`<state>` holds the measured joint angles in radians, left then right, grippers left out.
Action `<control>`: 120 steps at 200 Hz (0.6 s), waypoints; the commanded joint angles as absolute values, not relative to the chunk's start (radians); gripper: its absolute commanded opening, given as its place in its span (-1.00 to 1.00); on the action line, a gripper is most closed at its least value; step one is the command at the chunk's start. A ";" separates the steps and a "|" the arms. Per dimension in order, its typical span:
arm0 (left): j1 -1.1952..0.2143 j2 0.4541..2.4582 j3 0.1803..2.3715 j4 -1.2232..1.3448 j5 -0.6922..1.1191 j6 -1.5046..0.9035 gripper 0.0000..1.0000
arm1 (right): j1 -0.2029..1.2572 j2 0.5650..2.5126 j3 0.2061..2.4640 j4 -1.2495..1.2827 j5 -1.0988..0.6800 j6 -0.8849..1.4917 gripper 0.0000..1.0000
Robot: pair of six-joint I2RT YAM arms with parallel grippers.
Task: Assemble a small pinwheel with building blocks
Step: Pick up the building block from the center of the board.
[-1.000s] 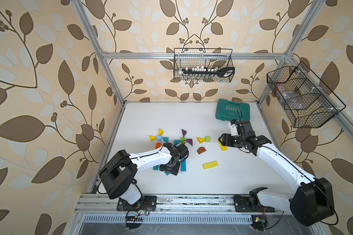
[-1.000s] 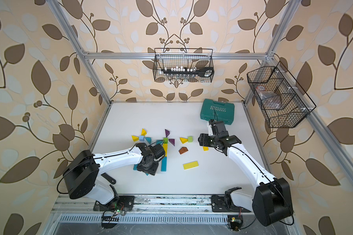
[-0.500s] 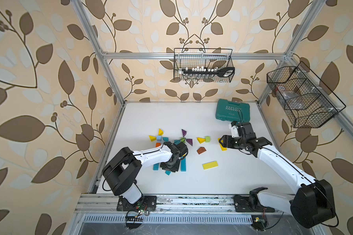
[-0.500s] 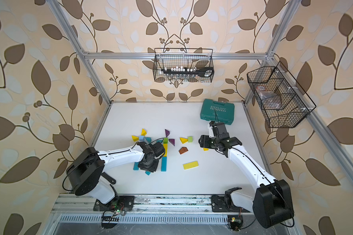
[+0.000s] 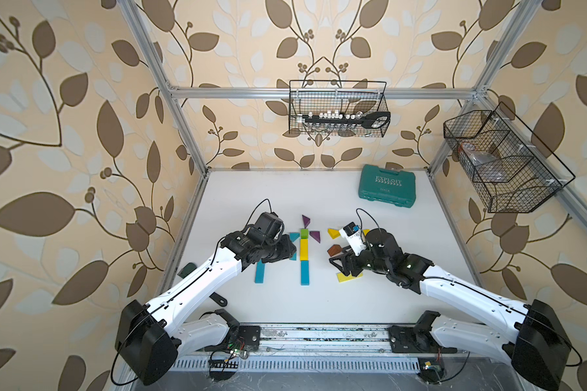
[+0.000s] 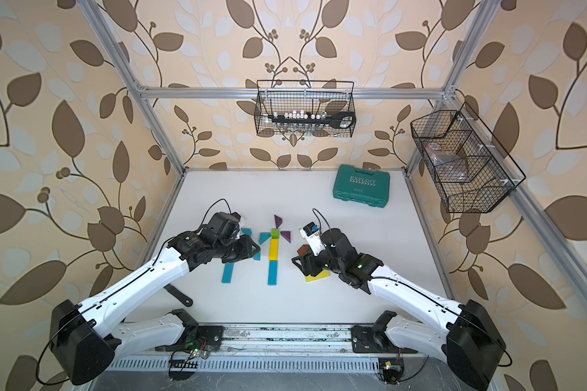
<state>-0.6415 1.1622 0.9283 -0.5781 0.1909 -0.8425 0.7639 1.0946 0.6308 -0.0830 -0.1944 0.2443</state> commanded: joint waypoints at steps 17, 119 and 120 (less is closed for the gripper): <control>-0.643 1.217 0.968 -0.317 0.403 -1.016 -0.92 | 0.791 1.098 0.595 0.124 -0.180 0.170 0.42; -0.668 1.299 0.949 -0.127 0.547 -1.118 -0.87 | 0.738 1.205 0.679 0.178 -0.174 0.041 0.35; -0.669 1.300 0.950 -0.127 0.547 -1.118 -0.87 | 0.737 1.206 0.680 0.179 -0.175 0.041 0.34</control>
